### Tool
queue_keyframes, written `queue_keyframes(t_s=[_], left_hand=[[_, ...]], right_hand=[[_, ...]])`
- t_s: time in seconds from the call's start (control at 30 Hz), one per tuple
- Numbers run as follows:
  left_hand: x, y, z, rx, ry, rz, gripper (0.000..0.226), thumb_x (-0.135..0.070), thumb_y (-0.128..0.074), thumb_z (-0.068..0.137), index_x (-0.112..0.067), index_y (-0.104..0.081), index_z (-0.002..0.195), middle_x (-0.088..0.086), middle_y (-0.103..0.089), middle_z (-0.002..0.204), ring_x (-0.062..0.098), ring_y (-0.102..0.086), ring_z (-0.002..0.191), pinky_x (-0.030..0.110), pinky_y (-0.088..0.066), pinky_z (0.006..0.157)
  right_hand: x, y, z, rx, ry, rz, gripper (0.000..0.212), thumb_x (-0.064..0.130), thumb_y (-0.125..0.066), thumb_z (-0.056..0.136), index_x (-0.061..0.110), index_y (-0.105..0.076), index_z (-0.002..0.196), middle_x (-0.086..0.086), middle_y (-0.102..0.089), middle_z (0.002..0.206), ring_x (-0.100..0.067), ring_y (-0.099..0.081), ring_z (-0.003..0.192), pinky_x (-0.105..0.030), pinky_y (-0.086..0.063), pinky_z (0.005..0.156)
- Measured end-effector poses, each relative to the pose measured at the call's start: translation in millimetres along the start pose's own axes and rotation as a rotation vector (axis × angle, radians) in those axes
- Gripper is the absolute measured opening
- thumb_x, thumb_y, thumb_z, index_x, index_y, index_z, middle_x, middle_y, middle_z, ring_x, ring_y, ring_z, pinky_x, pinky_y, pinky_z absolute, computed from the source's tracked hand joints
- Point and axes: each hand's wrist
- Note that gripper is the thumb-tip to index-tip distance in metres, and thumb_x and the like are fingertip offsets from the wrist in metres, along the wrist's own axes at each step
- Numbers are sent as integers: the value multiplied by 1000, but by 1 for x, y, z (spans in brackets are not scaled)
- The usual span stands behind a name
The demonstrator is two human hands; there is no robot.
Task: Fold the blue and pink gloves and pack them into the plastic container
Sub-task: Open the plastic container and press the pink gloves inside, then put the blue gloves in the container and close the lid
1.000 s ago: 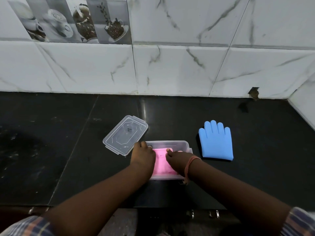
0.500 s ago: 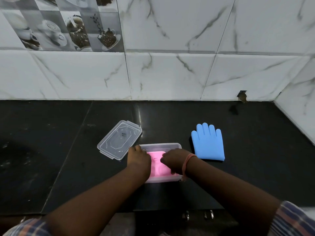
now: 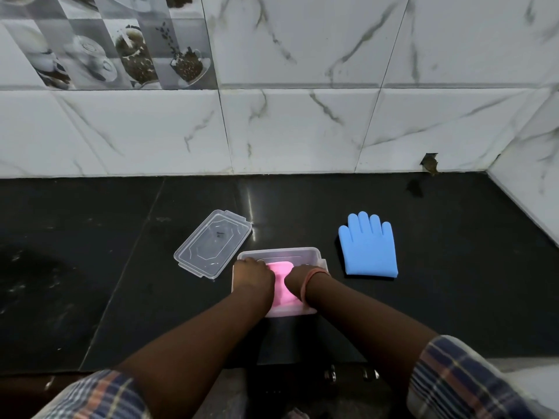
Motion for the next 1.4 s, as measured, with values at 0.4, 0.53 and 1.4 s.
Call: queue_keyframes(t_s=[0.4,0.53,1.4], left_hand=[[42,32,17,-195,209,-896,22,-19,-54,97,-16,-69,81,6,-73,87,30,-72,88,35,-53,71],[30,26,20,-186,218,-1316,19,-15,-62,92,-12,-78,83,2,-79,89,24,-73,87,41,-60,88],[-9,43,16,-100,393,-2194,11,-18,-63,99,-14,-72,100,8,-76,98,17,-66,77,27,-50,62]], right_hand=[[-168,-3,-22,-646,-429,979,23,16,-59,83,9,-61,105,-15,-64,105,-34,-61,98,-34,-47,80],[-177,-56,-4,-476,-757,1109,65,35,-71,77,7,-47,130,-19,-51,127,-35,-54,109,-45,-48,93],[-161,4,-25,-624,-341,1649,45,5,-74,75,2,-58,117,-18,-68,100,-28,-65,76,-30,-49,57]])
Point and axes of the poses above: each hand's wrist, its own z-axis towards the middle knuckle, its own y-axis out of the back of the hand, x = y × z
